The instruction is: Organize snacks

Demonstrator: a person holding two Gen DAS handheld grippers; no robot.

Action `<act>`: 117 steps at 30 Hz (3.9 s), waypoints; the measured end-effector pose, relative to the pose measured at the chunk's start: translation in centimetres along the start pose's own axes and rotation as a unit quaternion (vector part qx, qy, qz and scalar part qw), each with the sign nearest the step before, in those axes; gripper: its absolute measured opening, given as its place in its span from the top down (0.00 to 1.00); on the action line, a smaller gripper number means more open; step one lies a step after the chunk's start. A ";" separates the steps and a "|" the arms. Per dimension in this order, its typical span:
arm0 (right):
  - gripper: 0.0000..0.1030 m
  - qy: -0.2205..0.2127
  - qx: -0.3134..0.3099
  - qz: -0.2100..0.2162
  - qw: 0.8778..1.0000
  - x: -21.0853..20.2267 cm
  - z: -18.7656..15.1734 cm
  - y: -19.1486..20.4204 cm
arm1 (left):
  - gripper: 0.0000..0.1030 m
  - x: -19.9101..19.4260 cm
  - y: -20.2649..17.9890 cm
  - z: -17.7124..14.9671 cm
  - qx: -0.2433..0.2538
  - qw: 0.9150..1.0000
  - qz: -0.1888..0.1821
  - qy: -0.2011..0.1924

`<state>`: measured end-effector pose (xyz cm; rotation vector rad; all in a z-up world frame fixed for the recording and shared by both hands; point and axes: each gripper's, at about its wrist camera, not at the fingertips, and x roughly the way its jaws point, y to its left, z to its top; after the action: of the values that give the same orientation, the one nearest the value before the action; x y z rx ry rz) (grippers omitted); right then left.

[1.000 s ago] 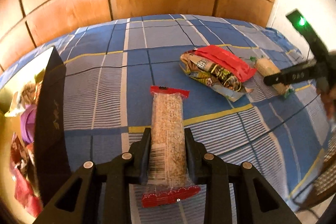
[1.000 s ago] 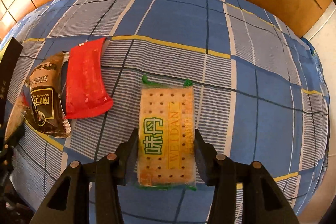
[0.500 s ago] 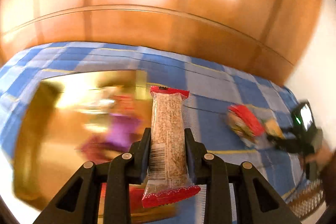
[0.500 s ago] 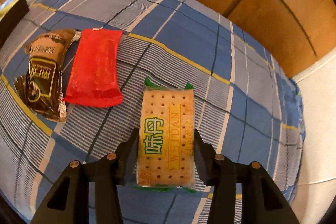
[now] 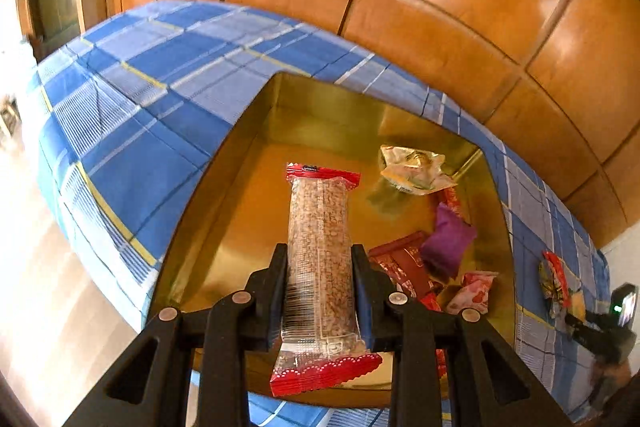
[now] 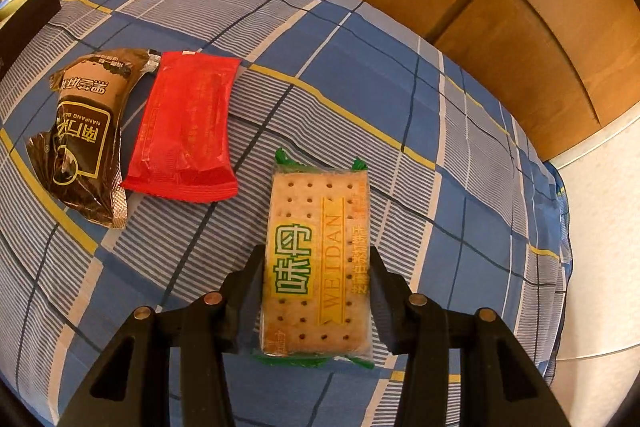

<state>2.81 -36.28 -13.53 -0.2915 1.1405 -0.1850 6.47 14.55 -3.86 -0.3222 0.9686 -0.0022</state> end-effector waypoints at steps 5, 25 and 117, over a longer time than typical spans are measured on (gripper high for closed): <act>0.54 0.000 0.002 0.002 1.000 0.0 0.1 -0.1 | 0.71 2.5 -1.7 1.8 0.007 1.000 -0.008 0.018; 0.54 -0.002 0.000 -0.004 1.000 0.3 0.4 0.1 | 0.67 8.8 -4.5 5.3 0.025 0.998 0.046 0.027; 0.54 -0.141 -0.166 0.348 0.912 -17.2 10.0 30.3 | 0.59 -2.7 3.7 -2.5 -0.034 0.988 0.130 -0.071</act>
<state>4.86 -1.23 -4.55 -0.1864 0.9211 0.6714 2.34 17.77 -3.98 -0.2529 0.8652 0.2884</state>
